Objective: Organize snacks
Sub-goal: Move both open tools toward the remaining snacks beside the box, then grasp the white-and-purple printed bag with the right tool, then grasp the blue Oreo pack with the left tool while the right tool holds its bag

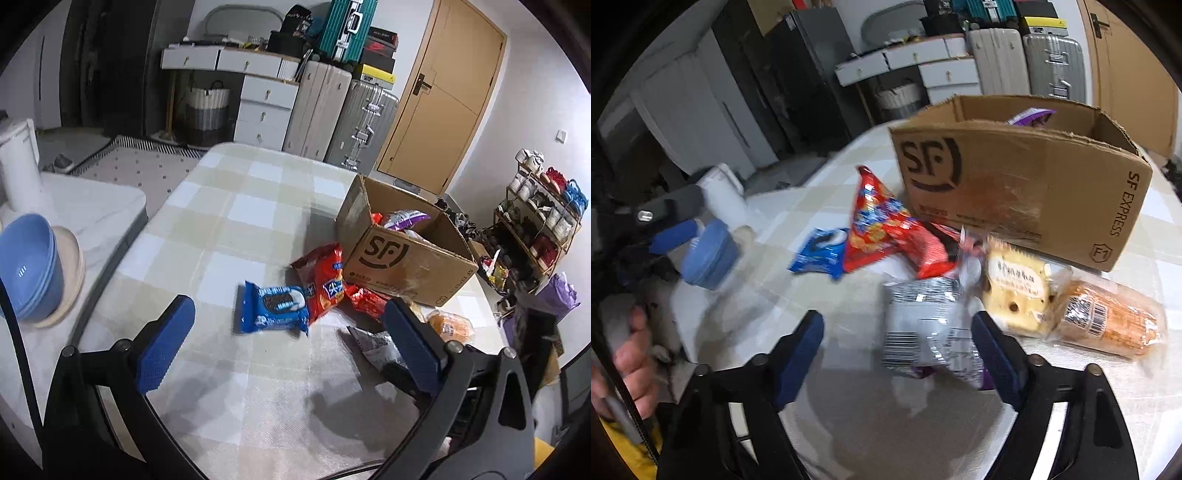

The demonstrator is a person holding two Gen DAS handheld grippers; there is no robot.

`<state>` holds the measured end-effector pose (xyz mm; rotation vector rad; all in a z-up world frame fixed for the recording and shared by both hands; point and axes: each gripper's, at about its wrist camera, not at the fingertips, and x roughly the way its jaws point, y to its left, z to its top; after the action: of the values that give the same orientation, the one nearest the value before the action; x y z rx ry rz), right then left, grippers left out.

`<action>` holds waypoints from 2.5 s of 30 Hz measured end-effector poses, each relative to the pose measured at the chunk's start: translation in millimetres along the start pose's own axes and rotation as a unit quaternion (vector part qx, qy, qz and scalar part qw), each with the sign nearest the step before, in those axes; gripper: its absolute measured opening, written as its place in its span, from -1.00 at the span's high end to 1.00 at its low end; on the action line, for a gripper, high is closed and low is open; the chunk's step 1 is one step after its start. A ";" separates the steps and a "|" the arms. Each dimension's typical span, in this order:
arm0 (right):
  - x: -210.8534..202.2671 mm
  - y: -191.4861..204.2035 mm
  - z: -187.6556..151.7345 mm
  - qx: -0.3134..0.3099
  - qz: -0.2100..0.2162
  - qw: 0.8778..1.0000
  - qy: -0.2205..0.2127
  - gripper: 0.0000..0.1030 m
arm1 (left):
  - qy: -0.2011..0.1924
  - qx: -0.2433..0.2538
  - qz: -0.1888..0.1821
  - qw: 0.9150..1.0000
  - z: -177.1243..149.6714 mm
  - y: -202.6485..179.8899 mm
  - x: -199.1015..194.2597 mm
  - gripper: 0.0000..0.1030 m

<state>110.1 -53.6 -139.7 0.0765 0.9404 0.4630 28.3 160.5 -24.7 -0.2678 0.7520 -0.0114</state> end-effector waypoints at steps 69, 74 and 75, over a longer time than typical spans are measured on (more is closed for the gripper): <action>22.2 23.9 -13.0 -0.100 -0.028 0.994 0.032 0.13 | 0.106 -0.066 0.045 0.991 -13.5 33.5 51.2 -0.98; 12.2 15.2 -13.8 -0.073 -0.010 0.997 0.022 0.22 | 0.115 -0.070 0.058 0.989 -14.1 39.1 58.8 -0.98; 8.8 13.1 -13.9 -0.065 -0.003 0.998 0.020 0.22 | 0.116 -0.072 0.061 0.989 -14.1 40.8 60.0 -0.98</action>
<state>98.9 -40.0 -151.2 -0.0538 0.9465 0.5219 59.2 190.2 -84.9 -0.3615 1.0023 0.1291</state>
